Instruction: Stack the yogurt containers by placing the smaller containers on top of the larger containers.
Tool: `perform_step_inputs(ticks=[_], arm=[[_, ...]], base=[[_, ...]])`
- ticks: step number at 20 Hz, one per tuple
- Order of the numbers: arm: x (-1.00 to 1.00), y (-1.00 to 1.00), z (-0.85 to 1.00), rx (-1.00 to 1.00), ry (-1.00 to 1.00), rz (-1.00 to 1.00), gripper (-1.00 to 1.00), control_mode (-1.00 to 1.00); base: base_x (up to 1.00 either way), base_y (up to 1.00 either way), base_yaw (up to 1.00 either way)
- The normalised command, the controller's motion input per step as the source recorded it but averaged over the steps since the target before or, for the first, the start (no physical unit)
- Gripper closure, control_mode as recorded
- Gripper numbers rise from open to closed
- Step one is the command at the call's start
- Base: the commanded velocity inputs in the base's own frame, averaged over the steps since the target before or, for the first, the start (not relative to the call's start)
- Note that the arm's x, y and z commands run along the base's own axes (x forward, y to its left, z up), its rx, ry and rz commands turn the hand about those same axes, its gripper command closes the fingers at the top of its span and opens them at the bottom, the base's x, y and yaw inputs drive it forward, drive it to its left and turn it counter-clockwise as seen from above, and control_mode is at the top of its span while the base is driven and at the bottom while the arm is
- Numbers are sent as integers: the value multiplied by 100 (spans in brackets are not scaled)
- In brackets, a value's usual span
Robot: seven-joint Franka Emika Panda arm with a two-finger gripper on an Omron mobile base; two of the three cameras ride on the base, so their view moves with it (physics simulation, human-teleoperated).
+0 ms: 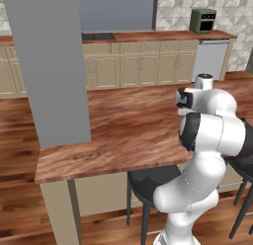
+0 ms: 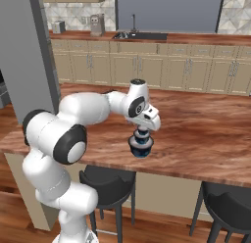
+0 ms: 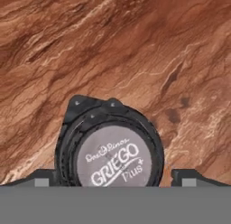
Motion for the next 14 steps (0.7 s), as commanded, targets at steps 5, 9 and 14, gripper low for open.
perform_step_inputs(ticks=[5,9,14], arm=[[-42,17,90,0,-9,0,-100,-100],[-80,30,77,0,-17,0,-100,-100],[-100,47,45,-2,-26,0,-100,-100]], base=[[0,0,0],[0,0,0],[0,0,0]])
